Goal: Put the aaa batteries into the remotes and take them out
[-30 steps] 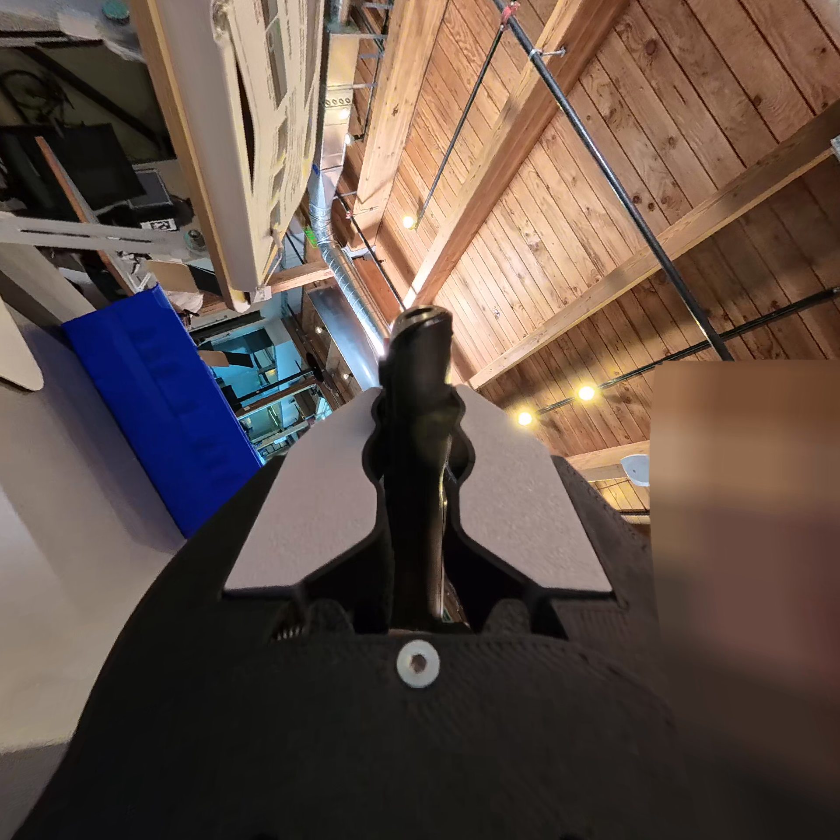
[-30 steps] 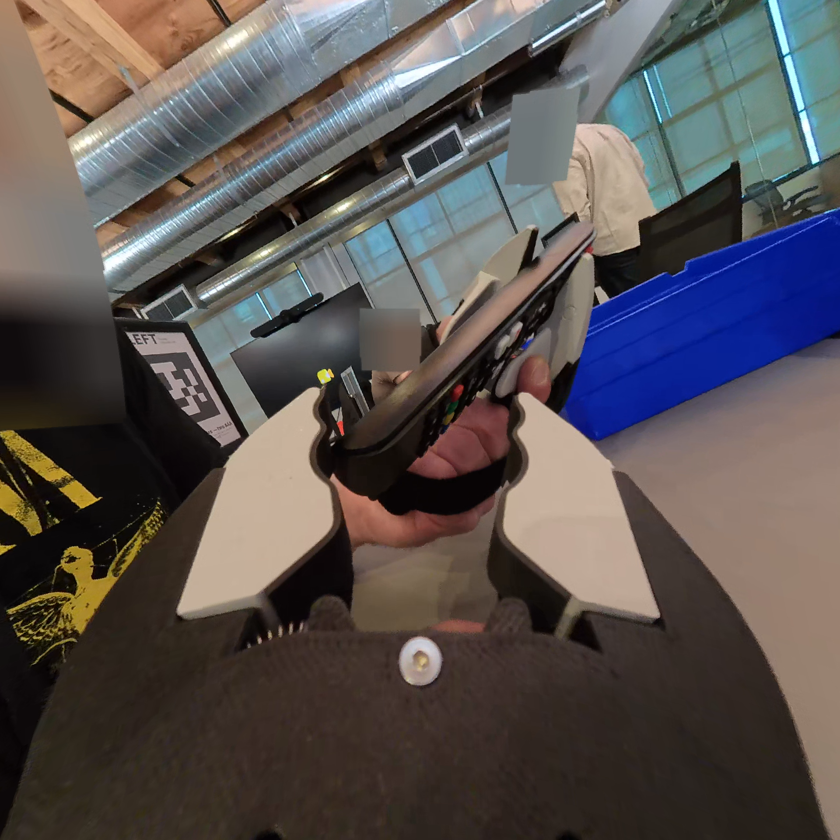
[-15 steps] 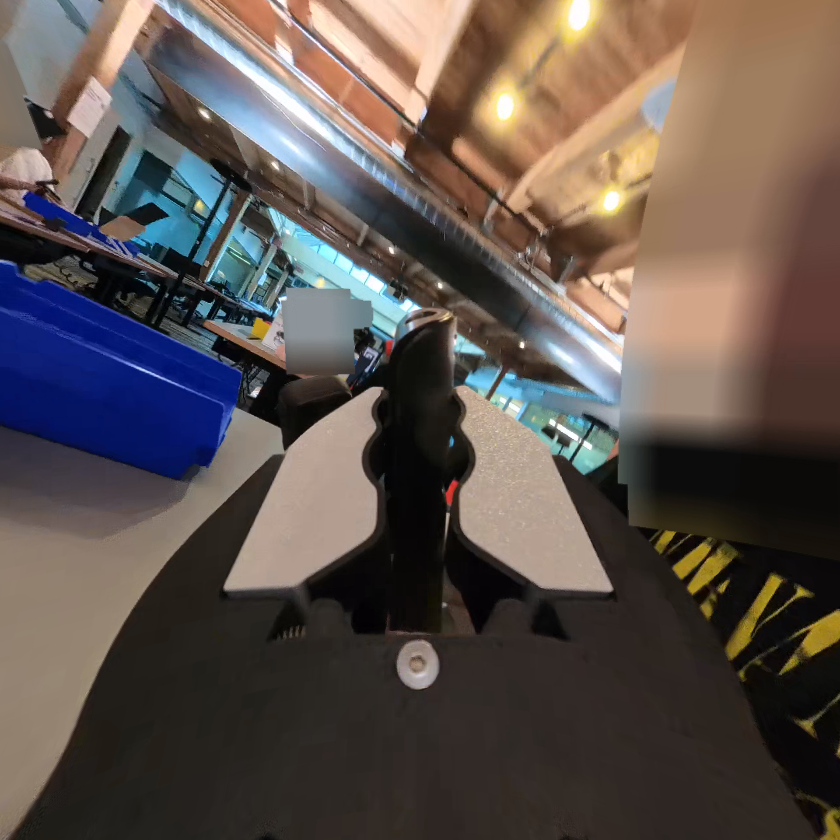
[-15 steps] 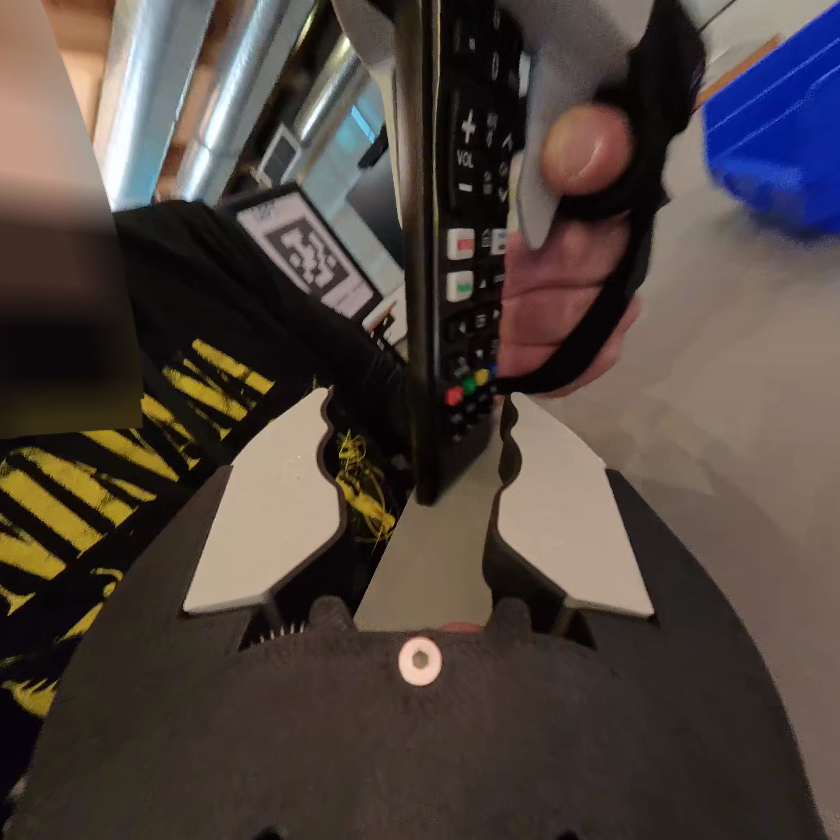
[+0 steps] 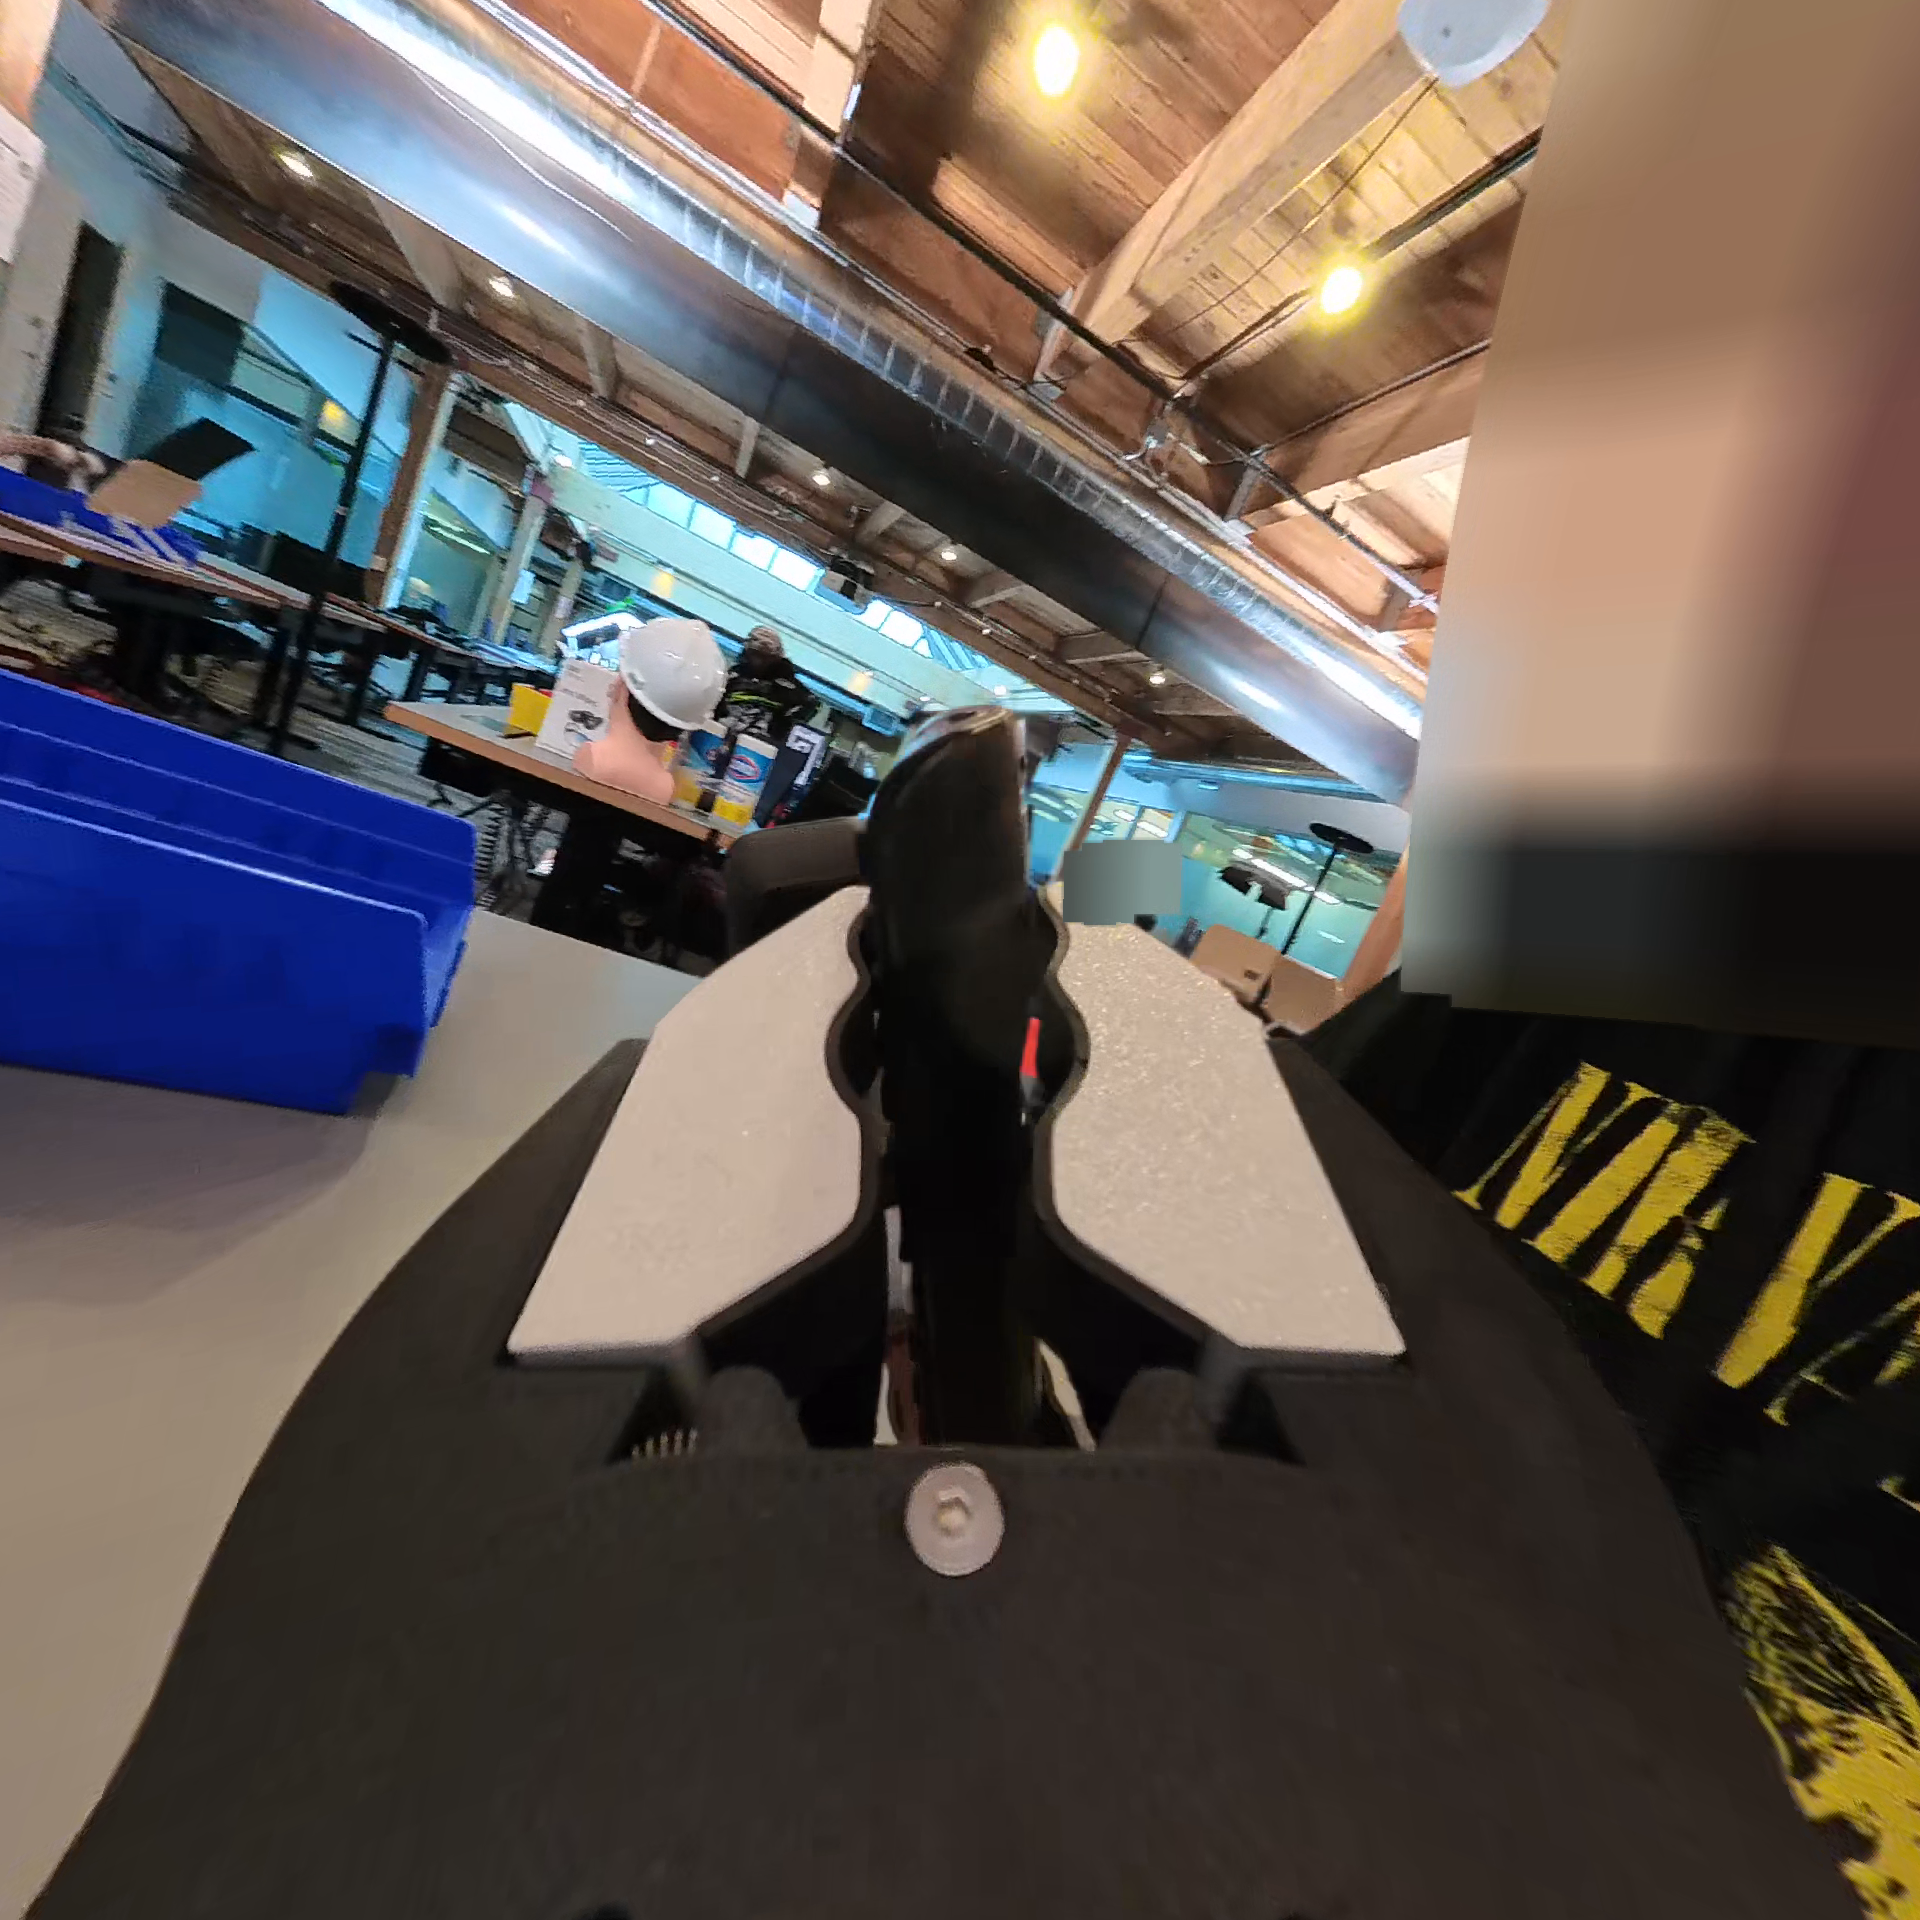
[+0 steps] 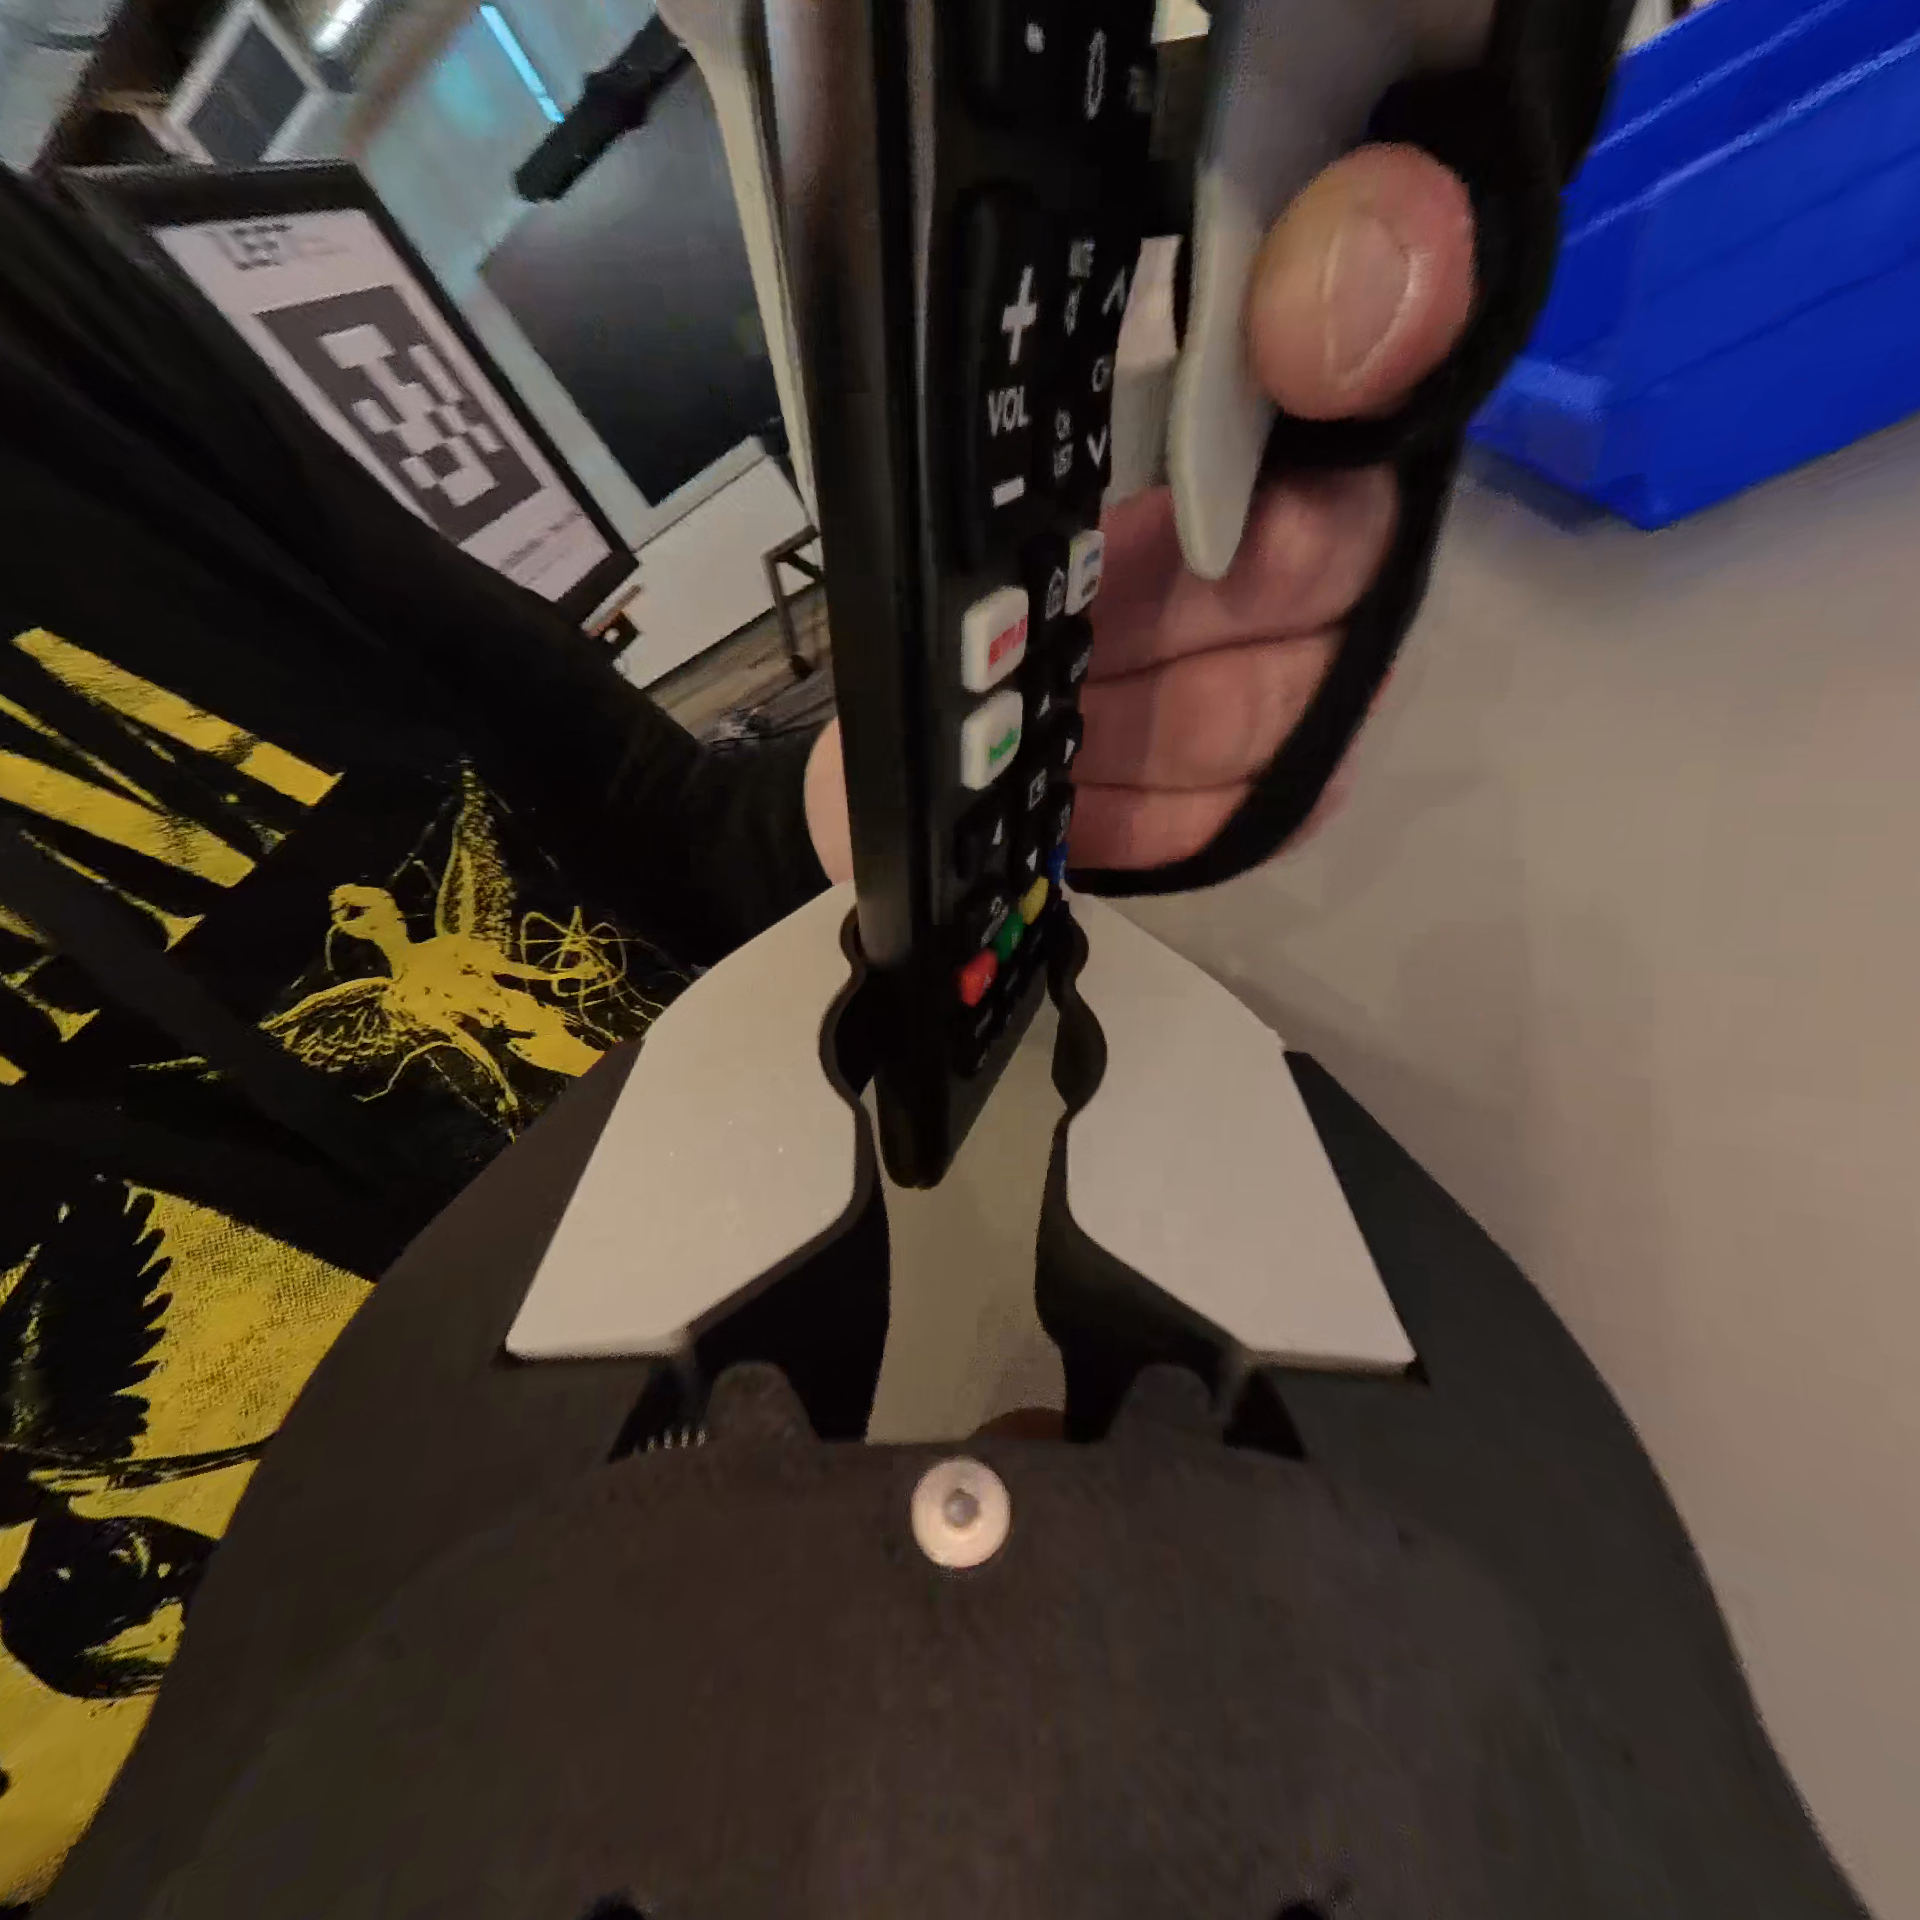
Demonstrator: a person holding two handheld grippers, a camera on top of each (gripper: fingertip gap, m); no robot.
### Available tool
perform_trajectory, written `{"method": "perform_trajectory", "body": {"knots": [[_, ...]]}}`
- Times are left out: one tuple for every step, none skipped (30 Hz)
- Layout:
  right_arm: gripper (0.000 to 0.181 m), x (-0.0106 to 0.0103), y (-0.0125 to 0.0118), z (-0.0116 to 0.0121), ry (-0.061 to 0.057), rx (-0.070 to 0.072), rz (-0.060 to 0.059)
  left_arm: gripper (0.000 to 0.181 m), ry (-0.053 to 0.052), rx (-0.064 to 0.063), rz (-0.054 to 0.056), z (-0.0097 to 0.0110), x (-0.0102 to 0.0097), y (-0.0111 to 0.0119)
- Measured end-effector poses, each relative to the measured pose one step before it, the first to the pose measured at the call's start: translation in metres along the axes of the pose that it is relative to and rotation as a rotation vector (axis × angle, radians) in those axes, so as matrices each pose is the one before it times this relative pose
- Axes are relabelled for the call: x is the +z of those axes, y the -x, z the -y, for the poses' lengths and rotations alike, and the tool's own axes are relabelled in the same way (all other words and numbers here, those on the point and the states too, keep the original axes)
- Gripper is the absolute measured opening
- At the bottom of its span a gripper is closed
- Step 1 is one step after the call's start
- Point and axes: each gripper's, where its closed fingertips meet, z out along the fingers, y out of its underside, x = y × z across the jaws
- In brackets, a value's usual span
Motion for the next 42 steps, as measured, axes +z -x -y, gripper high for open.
{"method": "perform_trajectory", "body": {"knots": [[0.029, -0.00419, -0.00322, 0.0005, -0.0069, 0.0027, -0.0353, 0.028, 0.0046, 0.012, 0.0223, -0.00069, 0.00024, 0.00284], [0.026, -0.00437, -0.00226, 0.00234, -0.017, -0.0063, -0.0325, 0.031, 0.0082, 0.0054, 0.0206, -0.0019, 0.00081, 0.00309], [0.025, -0.00441, -0.00065, 0.00246, -0.0079, -0.0066, -0.0225, 0.037, 0.0067, 0.0023, 0.0217, -0.00197, 0.00128, 0.00346], [0.024, -0.00435, -0.00277, 0.00121, 0.0083, -0.0128, -0.0428, 0.038, -0.0061, 0.0073, 0.0163, -0.00021, 0.00132, 0.00226], [0.023, -0.00496, -0.00328, 0.00178, 0.0083, -0.0138, -0.0473, 0.043, -0.0199, 0.0061, 0.0066, 0.00203, 0.00081, 0.00034], [0.023, -0.00628, -0.00168, 0.00364, -0.0041, -0.0051, -0.032, 0.051, -0.0165, 0.0028, 0.0115, 0.00274, 0.00003, 0.00123], [0.023, -0.00803, -0.00254, 0.00475, -0.008, 0.0011, -0.0349, 0.057, -0.0144, 0.0052, 0.022, 0.00313, -0.00098, 0.00284], [0.023, -0.01113, -0.00559, 0.00561, -0.0019, -0.0056, -0.0562, 0.059, -0.0156, 0.0071, 0.0197, 0.0033, -0.00206, 0.00261], [0.023, -0.01516, -0.00693, 0.00834, -0.0038, -0.012, -0.0608, 0.055, -0.007, 0.013, 0.0184, 0.00178, -0.00279, 0.00238], [0.023, -0.01843, -0.00741, 0.01056, -0.0074, -0.0029, -0.049, 0.05, 0.0045, 0.0192, 0.0299, -0.00034, -0.00286, 0.00415], [0.023, -0.02062, -0.01136, 0.01094, -0.001, 0.0016, -0.0612, 0.045, 0.0103, 0.0141, 0.0343, -0.0015, -0.00275, 0.0056], [0.023, -0.02204, -0.01627, 0.01041, 0.0069, -0.0022, -0.0774, 0.038, 0.002, 0.006, 0.0328, -0.00107, -0.00288, 0.00625], [0.023, -0.02152, -0.01902, 0.00905, 0.0134, 0.0058, -0.0699, 0.023, 0.0004, 0.0017, 0.0296, -0.00137, -0.00315, 0.00644], [0.023, -0.01958, -0.02209, 0.00743, 0.0181, 0.0134, -0.0694, 0.015, 0.0069, 0.0012, 0.0409, -0.00225, -0.00304, 0.00828], [0.023, -0.01703, -0.02553, 0.00579, 0.0231, 0.0114, -0.0819, 0.013, 0.0133, 0.0104, 0.0388, -0.00298, -0.00307, 0.00751], [0.023, -0.01328, -0.02714, 0.00242, 0.0382, 0.016, -0.0808, 0.01, 0.0127, 0.0223, 0.0422, -0.00298, -0.00307, 0.00726], [0.023, -0.00887, -0.02848, -0.00054, 0.0491, 0.0189, -0.0822, 0.009, 0.0181, 0.027, 0.0441, -0.00367, -0.00258, 0.0069], [0.023, -0.00471, -0.03057, -0.0024, 0.0501, 0.017, -0.0959, 0.009, 0.028, 0.0289, 0.042, -0.00478, -0.00214, 0.00694], [0.022, 0.00017, -0.02828, -0.00541, 0.0608, 0.023, -0.0832, 0.009, 0.0169, 0.0247, 0.0392, -0.00327, -0.00225, 0.00685], [0.023, 0.00492, -0.02247, -0.00651, 0.062, 0.0317, -0.053, 0.009, 0.0031, 0.0098, 0.0231, -0.00175, -0.00244, 0.00505], [0.022, 0.00765, -0.01835, -0.00412, 0.0431, 0.0308, -0.0422, 0.009, 0.002, -0.0004, 0.0087, -0.00201, -0.00205, 0.00332], [0.022, 0.00991, -0.01405, -0.00476, 0.0458, 0.0253, -0.0307, 0.01, 0.0026, -0.0045, 0.0091, -0.00228, -0.00184, 0.00349], [0.023, 0.01207, -0.0063, -0.00691, 0.0626, 0.0266, 0.0107, 0.01, 0.002, -0.0064, 0.0125, -0.00212, -0.00167, 0.00375], [0.022, 0.01246, 0.00052, -0.00327, 0.04, 0.0261, 0.0476, 0.011, 0.0031, -0.0089, 0.0073, -0.00166, -0.00148, 0.00308], [0.022, 0.01166, 0.00301, -0.00037, 0.023, 0.026, 0.0634, 0.011, 0.0033, -0.0102, 0.0013, -0.00116, -0.00125, 0.00192], [0.022, 0.01077, 0.00326, -0.00286, 0.0407, 0.0303, 0.0702, 0.011, 0.0007, -0.0055, 0.005, -0.00078, -0.0014, 0.00222], [0.022, 0.00955, 0.00322, -0.00341, 0.0489, 0.0309, 0.0687, 0.011, -0.0016, -0.0027, 0.0103, -0.00055, -0.00159, 0.00261], [0.022, 0.00786, 0.00367, -0.0024, 0.045, 0.0247, 0.0639, 0.011, -0.0016, -0.0071, 0.0004, -0.00033, -0.00138, 0.00107], [0.022, 0.00651, 0.00262, -0.0018, 0.0422, 0.0182, 0.0532, 0.012, -0.0023, -0.012, -0.0064, 0.00012, -0.00086, -0.00007], [0.023, 0.005, -0.00079, -0.00068, 0.0354, 0.022, 0.0292, 0.012, -0.0057, -0.0116, -0.0044, 0.00039, -0.00041, 0.00006], [0.022, 0.00345, -0.00563, 0.0, 0.0298, 0.0257, -0.0028, 0.012, -0.0035, -0.0083, -0.0042, 0.00015, 0.00011, 0.00005], [0.023, 0.00275, -0.00666, 0.00038, 0.0233, 0.0262, -0.0106, 0.013, 0.003, -0.0041, -0.0047, -0.00061, 0.00042, -0.00031], [0.023, 0.00257, -0.00428, 0.00106, 0.0135, 0.0258, 0.0034, 0.013, 0.0031, -0.0003, -0.0027, -0.00054, 0.00057, -0.00026], [0.023, 0.003, -0.00231, 0.00028, 0.0154, 0.0215, 0.0112, 0.013, 0.0014, -0.0004, -0.0013, -0.00068, 0.00031, -0.0002], [0.023, 0.00232, -0.00123, -0.00008, 0.0172, 0.0195, 0.0101, 0.013, 0.003, -0.0022, -0.0031, -0.00089, 0.00041, -0.00033], [0.023, -0.00003, -0.00152, 0.00103, 0.01, 0.0139, -0.0055, 0.014, 0.0032, -0.0028, -0.0031, -0.00103, 0.00048, -0.00035], [0.023, -0.00033, -0.00345, 0.00036, 0.0112, 0.006, -0.0275, 0.014, 0.0012, -0.0021, -0.0026, -0.0006, 0.00036, -0.00017], [0.023, -0.00009, -0.0022, -0.00075, 0.0163, 0.0024, -0.0225, 0.014, 0.0003, -0.0025, -0.0044, -0.00042, 0.00039, -0.00056], [0.027, -0.00024, -0.00073, -0.00071, 0.0127, -0.0015, -0.0181, 0.014, 0.0017, -0.0042, -0.0067, -0.00036, 0.00039, -0.00089], [0.038, -0.001, -0.00171, 0.00005, 0.0051, 0.0035, -0.0247, 0.014, 0.0023, -0.0039, -0.0084, -0.00048, 0.00053, -0.00116], [0.049, -0.00063, -0.00285, -0.0011, 0.0105, 0.0029, -0.0305, 0.015, 0.0026, -0.0001, -0.0012, -0.00055, 0.00039, -0.00024], [0.055, -0.00014, -0.00102, -0.00268, 0.0187, -0.0022, -0.0167, 0.015, 0.004, 0.002, 0.0015, -0.00076, 0.00038, 0.00023]]}}
